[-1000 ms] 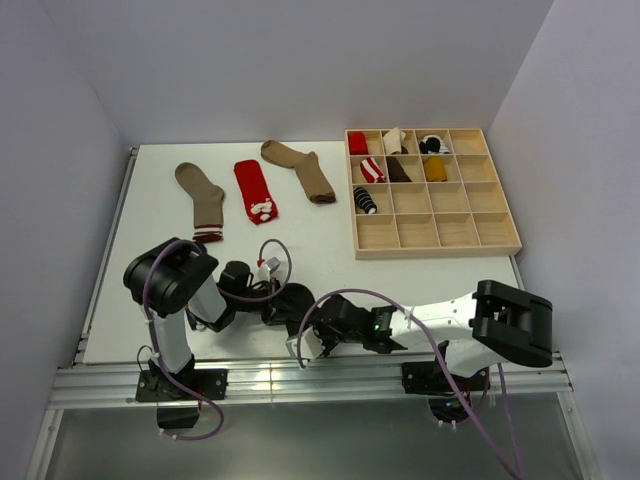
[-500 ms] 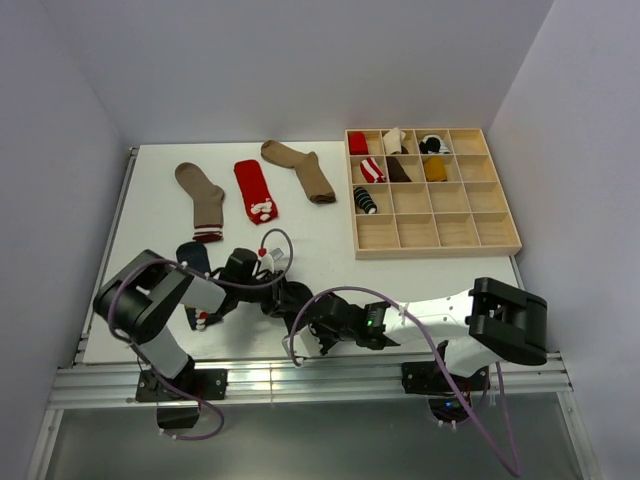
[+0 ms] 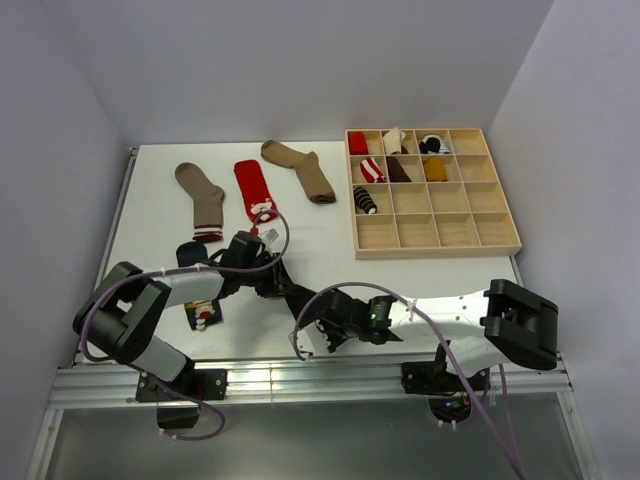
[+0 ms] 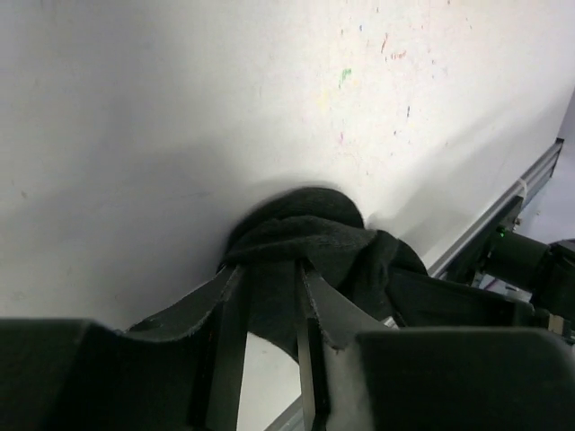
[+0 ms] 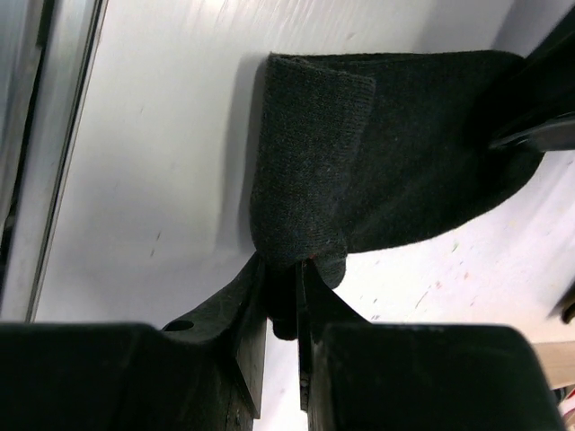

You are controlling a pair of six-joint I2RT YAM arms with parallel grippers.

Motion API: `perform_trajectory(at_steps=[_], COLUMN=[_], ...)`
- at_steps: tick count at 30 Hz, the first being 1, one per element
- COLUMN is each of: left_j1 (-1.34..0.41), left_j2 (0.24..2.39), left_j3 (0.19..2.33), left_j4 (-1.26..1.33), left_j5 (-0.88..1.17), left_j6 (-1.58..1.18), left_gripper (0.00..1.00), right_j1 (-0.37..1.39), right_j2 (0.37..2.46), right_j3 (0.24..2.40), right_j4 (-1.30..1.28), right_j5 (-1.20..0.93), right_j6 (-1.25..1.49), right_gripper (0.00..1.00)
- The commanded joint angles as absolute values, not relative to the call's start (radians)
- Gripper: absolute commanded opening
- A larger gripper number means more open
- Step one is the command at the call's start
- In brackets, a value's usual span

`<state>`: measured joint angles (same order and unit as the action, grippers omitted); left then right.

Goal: Roll the socks
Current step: Roll the sock at the center of the board.

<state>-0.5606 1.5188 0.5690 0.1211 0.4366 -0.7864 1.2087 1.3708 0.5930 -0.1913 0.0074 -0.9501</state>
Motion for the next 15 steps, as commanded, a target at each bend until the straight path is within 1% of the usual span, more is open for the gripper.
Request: perform_trajectory(at_steps=[1,5,9,10,11,15], left_j1=[-0.563,-0.594,-0.627,-0.629,-0.629,-0.609], left_j2=[1.555,1.640,1.709,1.707,1.698,1.608], left_j3=[0.633,0.725,0.802,0.810,0.816,0.805], left_j4=[0.077,0.084,0.078,0.077,0.074,0.063], left_j5=[0.391,0.413,0.407,0.403,0.393,0.347], left_j6=[-0.732,-0.716,-0.713,-0.715,-0.718,-0.730], left_gripper=[0.31,0.28,0.29,0.30,0.33,0.41], right_j1=[1.193,1.192,1.183,1.175,1.154,1.101], right_j2=[1.341,1.359,1.419,1.434,1.460,1.519], right_j3=[0.636,0.678,0.753,0.768,0.784,0.857], right_j4=[-0.385,-0.451,-0.518,-0.532,-0.543,-0.595], right_j5=[-0.005,-0.014,-0.038,-0.055,-0.080,-0.107], right_j6=[-0.919,-0.908,-0.896,-0.893,-0.891,-0.884], right_gripper=[0.10,0.10,0.09,0.09,0.09,0.09])
